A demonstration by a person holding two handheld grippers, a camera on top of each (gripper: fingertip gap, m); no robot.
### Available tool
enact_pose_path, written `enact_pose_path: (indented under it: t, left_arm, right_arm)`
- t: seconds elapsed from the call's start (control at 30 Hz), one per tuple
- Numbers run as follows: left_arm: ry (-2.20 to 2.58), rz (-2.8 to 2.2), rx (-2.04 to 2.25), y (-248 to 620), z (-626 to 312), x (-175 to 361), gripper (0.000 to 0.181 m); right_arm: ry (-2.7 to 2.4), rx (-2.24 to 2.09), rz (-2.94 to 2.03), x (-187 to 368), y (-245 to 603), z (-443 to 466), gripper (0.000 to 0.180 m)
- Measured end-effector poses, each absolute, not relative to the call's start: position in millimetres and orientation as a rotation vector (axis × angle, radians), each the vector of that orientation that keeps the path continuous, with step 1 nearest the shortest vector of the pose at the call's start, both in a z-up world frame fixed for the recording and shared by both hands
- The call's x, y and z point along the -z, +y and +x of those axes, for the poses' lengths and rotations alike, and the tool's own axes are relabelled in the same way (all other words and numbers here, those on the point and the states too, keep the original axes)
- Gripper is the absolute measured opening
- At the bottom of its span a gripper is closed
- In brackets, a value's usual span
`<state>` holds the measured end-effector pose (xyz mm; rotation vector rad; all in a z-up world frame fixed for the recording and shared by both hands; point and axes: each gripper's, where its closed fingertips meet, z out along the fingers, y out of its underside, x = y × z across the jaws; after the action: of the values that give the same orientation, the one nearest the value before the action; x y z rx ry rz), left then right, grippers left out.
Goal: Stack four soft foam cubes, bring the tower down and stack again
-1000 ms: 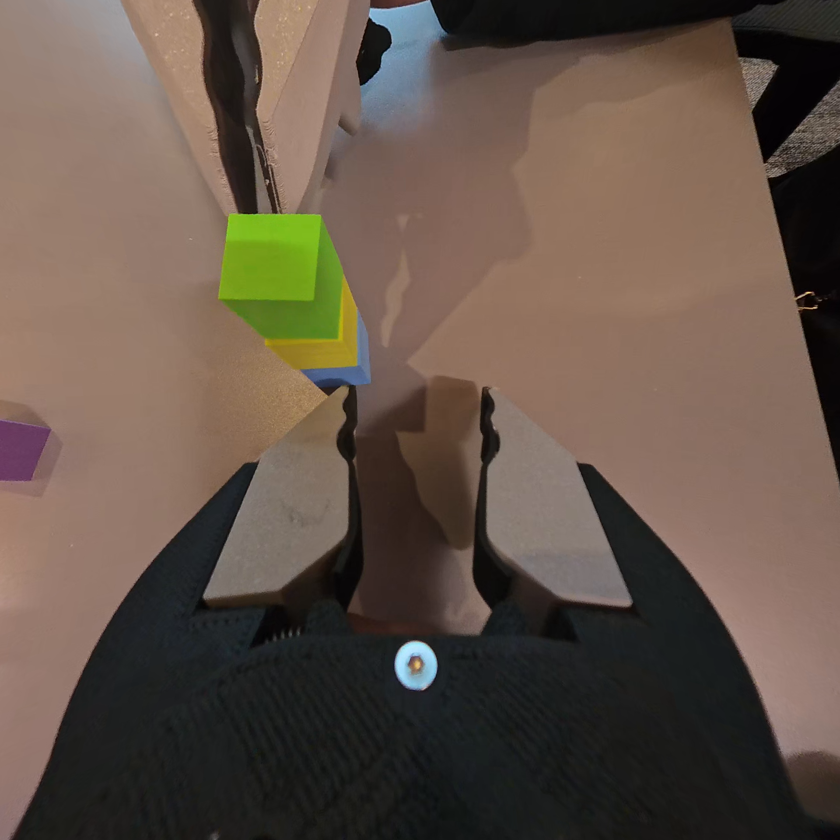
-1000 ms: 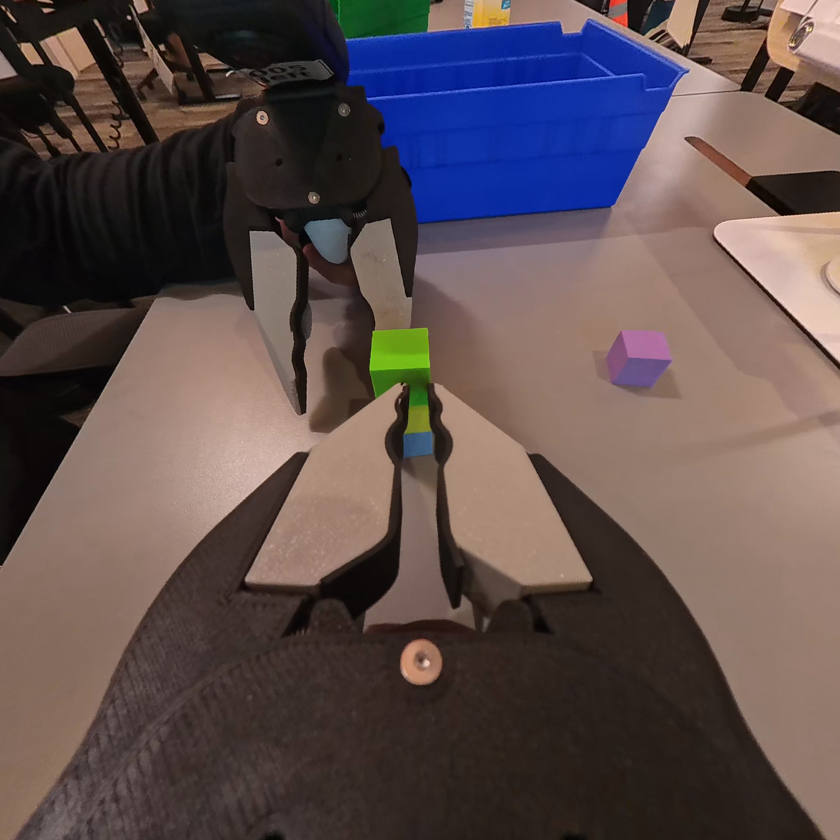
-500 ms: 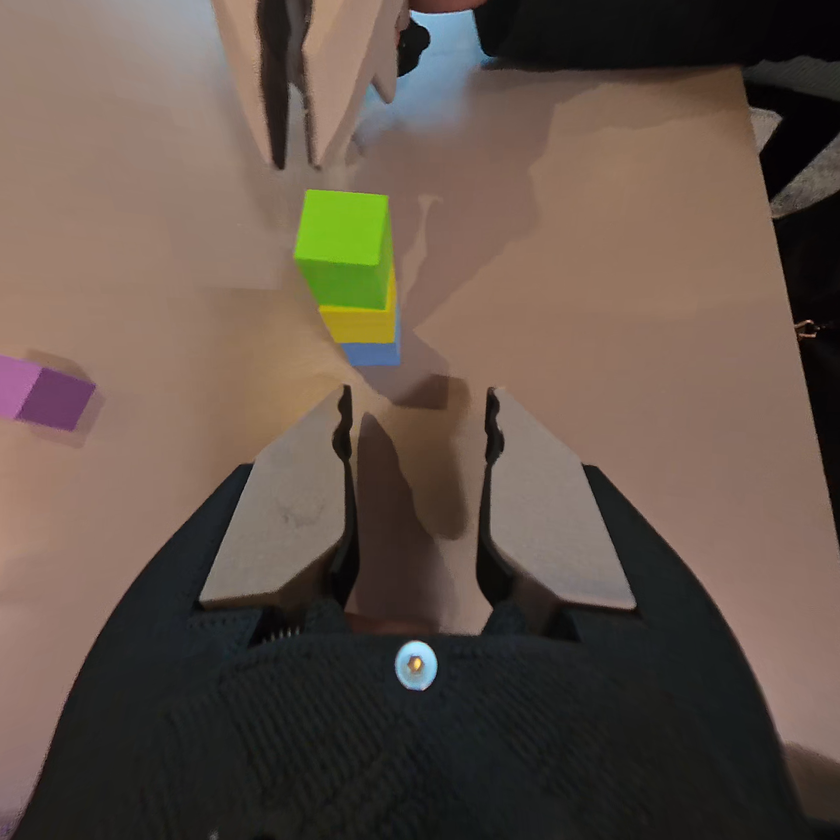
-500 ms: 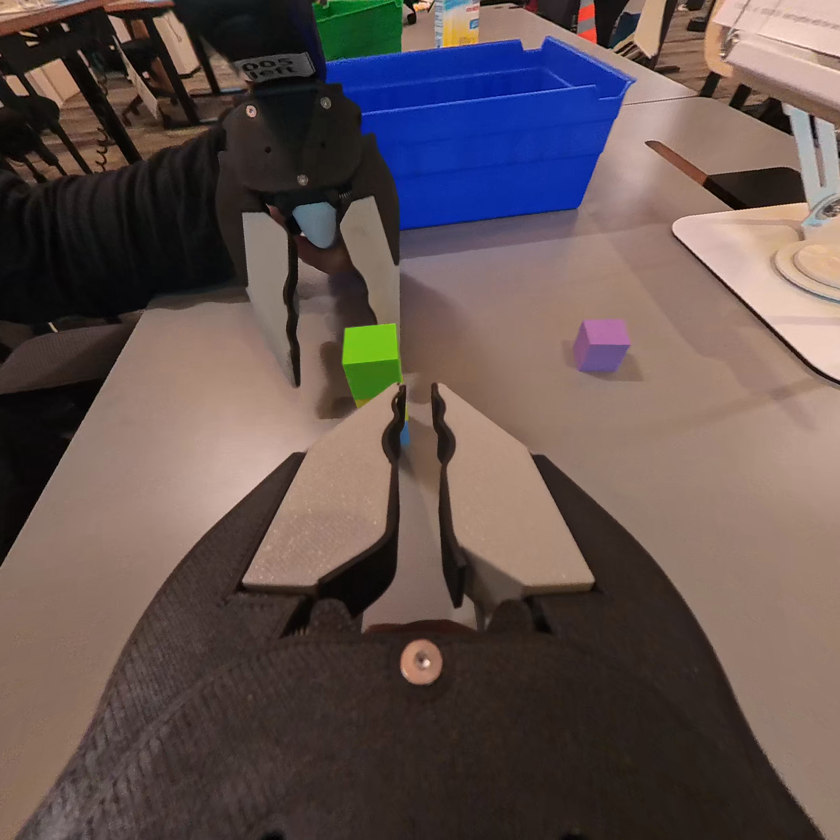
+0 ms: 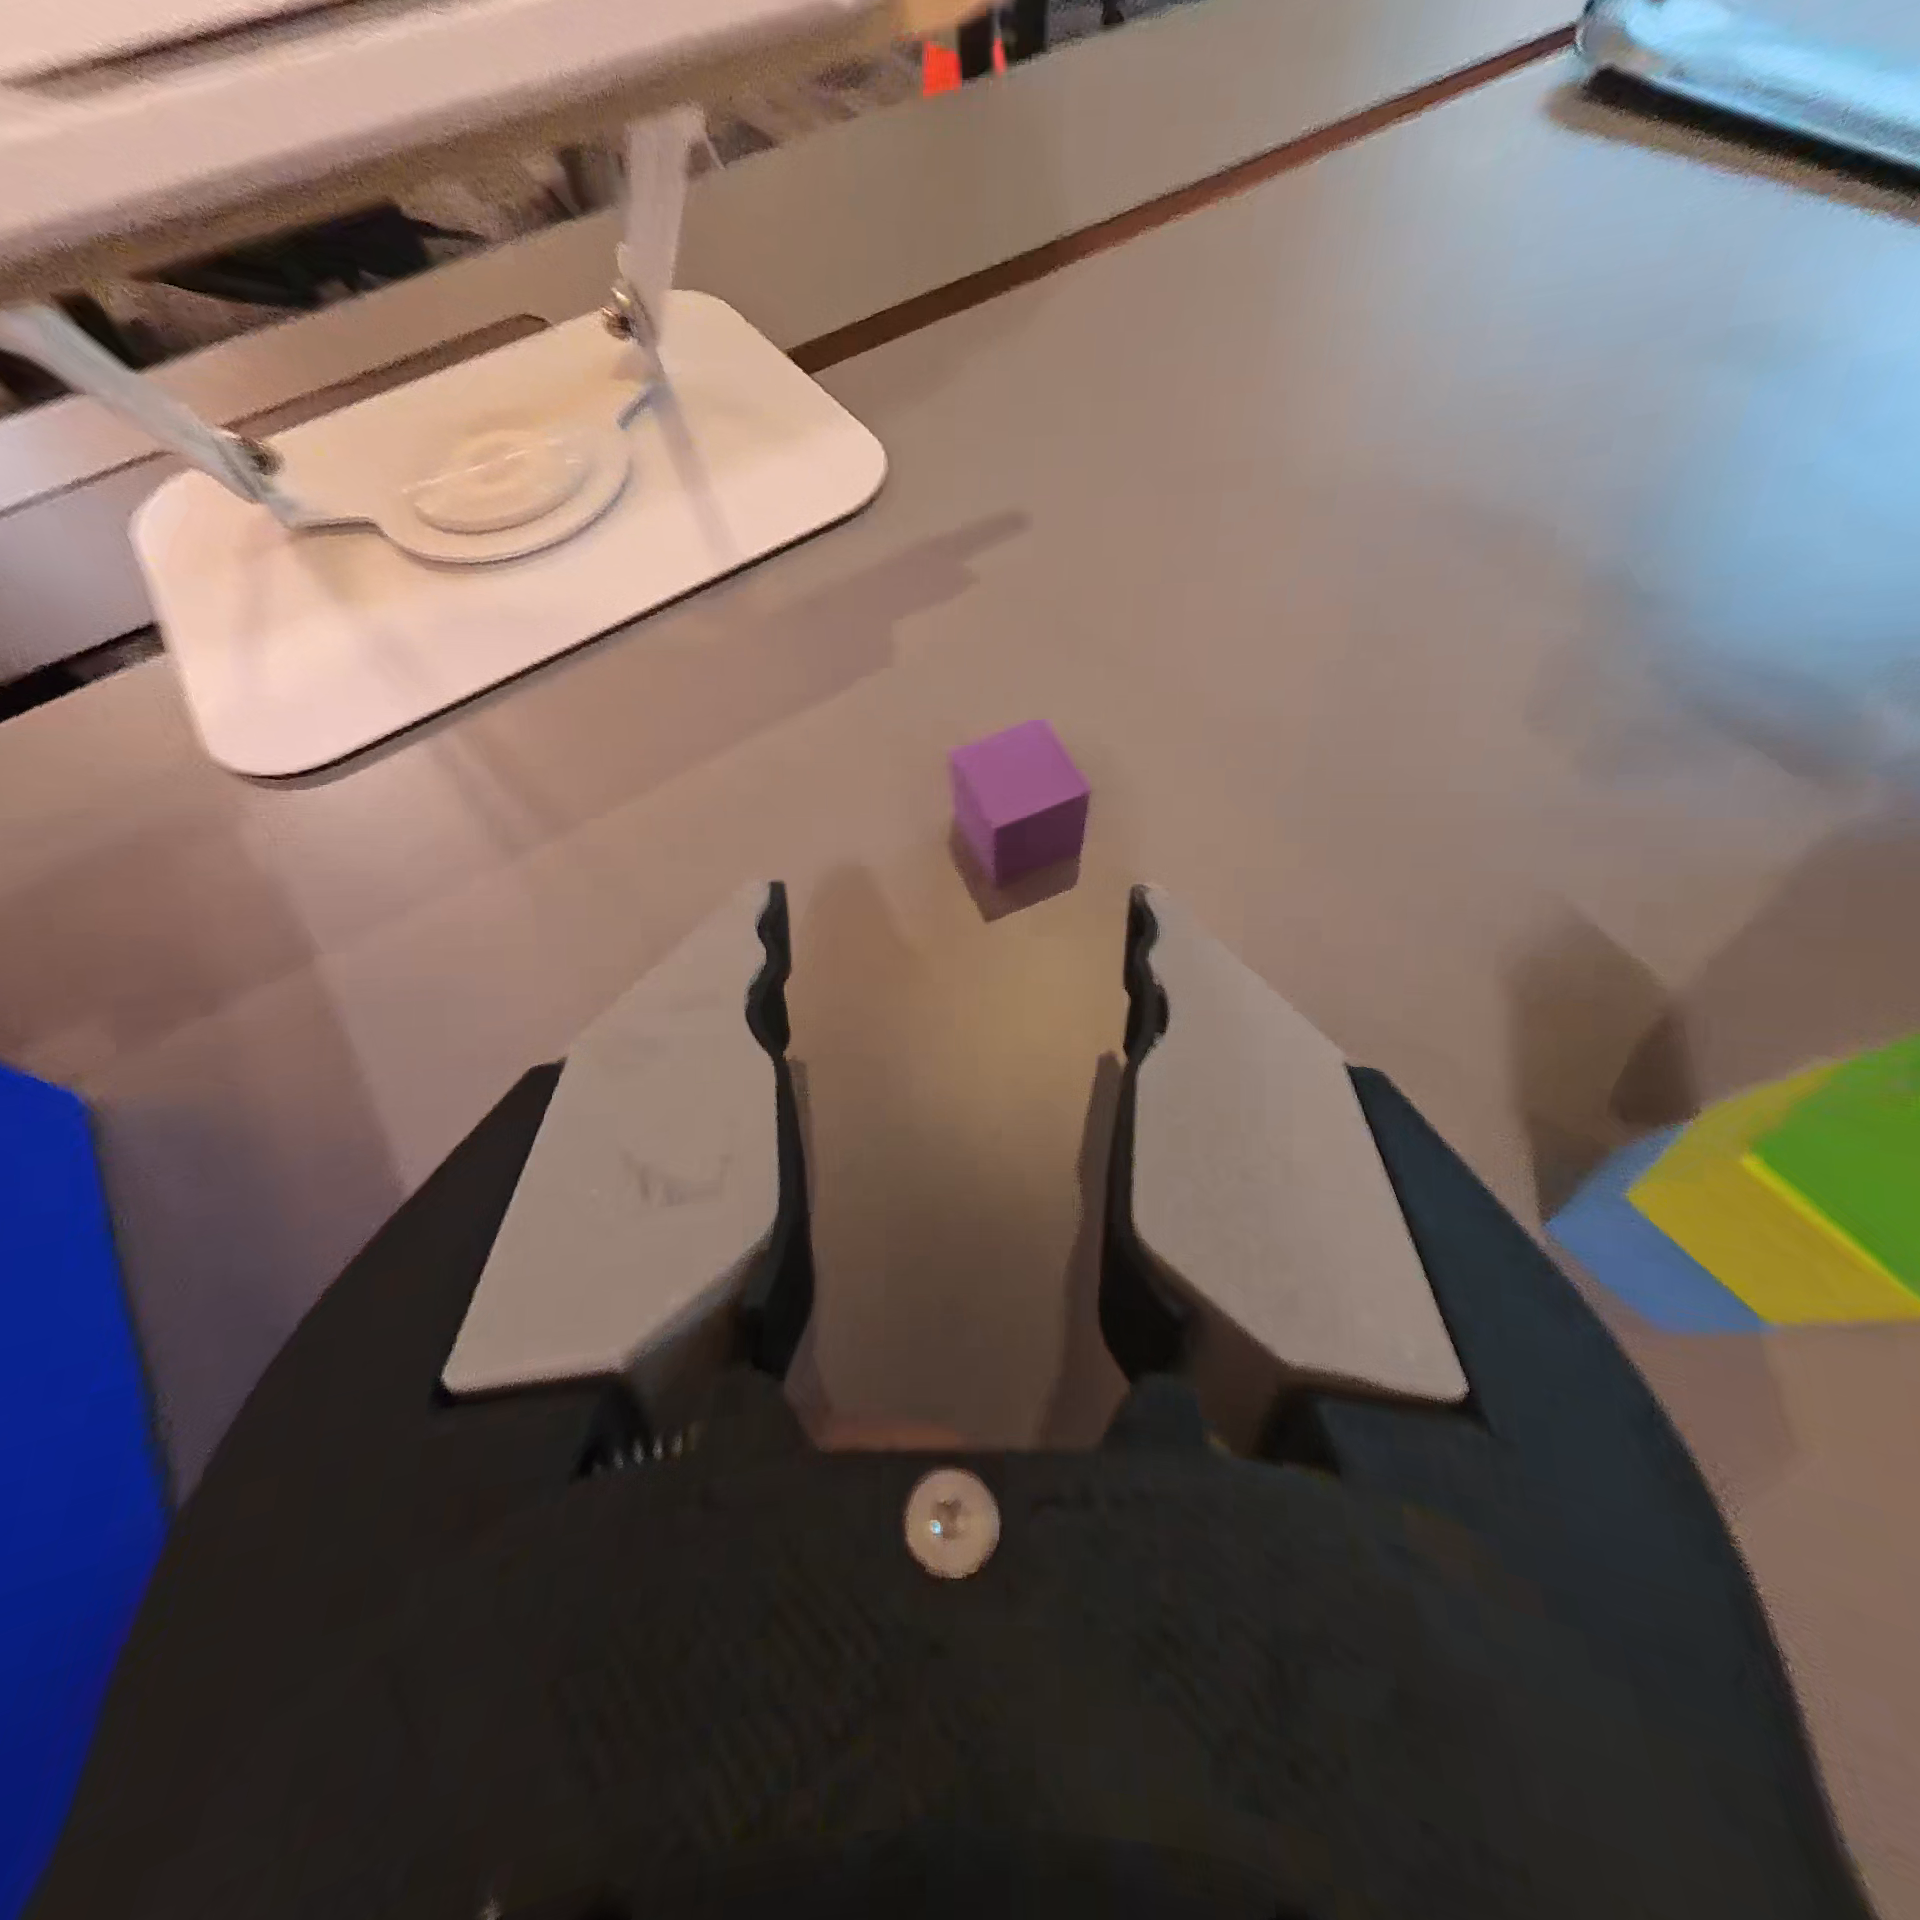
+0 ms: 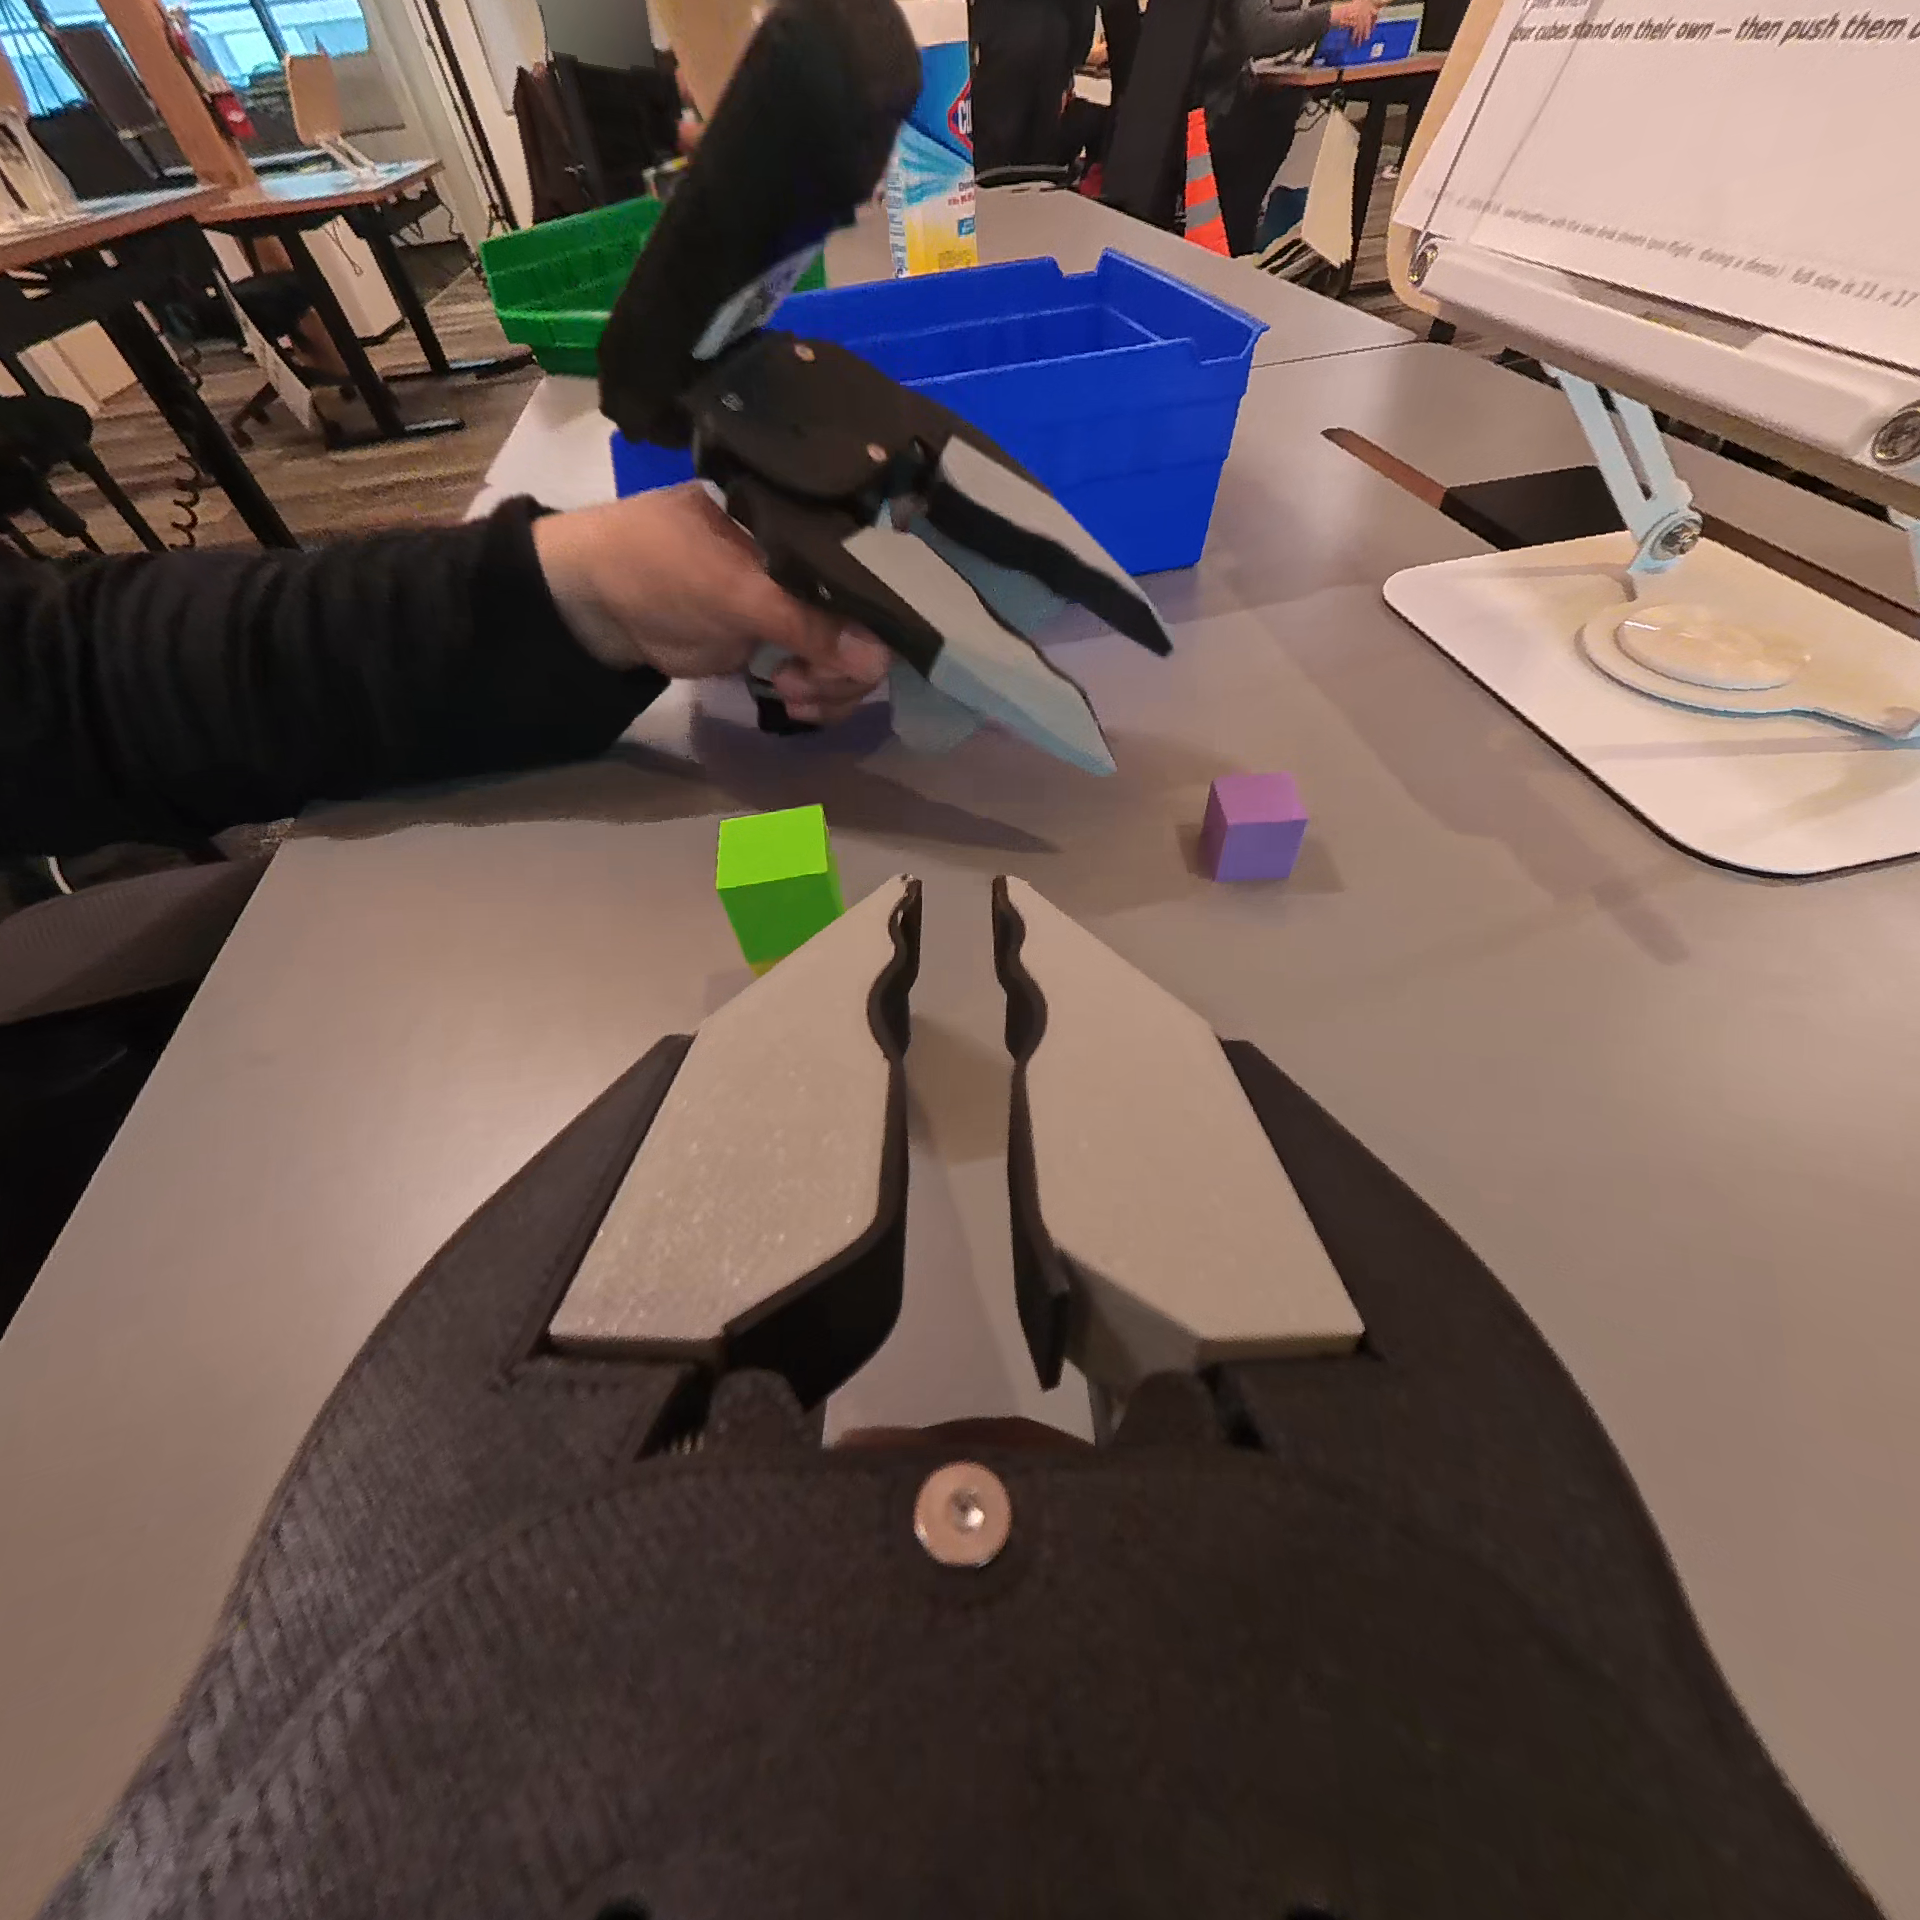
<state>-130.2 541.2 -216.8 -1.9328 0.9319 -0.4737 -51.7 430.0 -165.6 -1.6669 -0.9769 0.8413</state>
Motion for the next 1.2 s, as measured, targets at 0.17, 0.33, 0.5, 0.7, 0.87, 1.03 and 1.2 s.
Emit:
enact_pose_path:
  t: [0.17, 0.33, 0.5, 0.7, 0.87, 1.03, 1.2]
  left_arm:
    - [0.958, -1.98, 0.511, 548, -110, 230, 0.066]
    - [0.889, -2.028, 0.551, 556, -99, 232, 0.064]
    - [0.887, -2.106, 0.469, 567, -90, 245, 0.06]
    - [0.926, -2.147, 0.48, 567, -84, 252, 0.032]
    - [0.91, -1.947, 0.567, 558, -84, 223, 0.031]
    - [0.972, -1.678, 0.555, 539, -99, 185, 0.032]
    - [1.015, -1.348, 0.61, 501, -101, 127, 0.032]
  right_arm:
    - [-0.976, -0.836, -1.665, 165, 429, -52, 0.011]
    - [-0.973, -0.844, -1.66, 163, 429, -53, 0.011]
    - [-0.967, -0.842, -1.66, 161, 428, -53, 0.011]
    - [-0.954, -0.839, -1.662, 160, 429, -52, 0.011]
    - [-0.922, -0.838, -1.682, 162, 433, -49, 0.01]
    - [-0.869, -0.875, -1.683, 157, 434, -45, 0.012]
    - [-0.807, -0.975, -1.661, 147, 432, -44, 0.018]
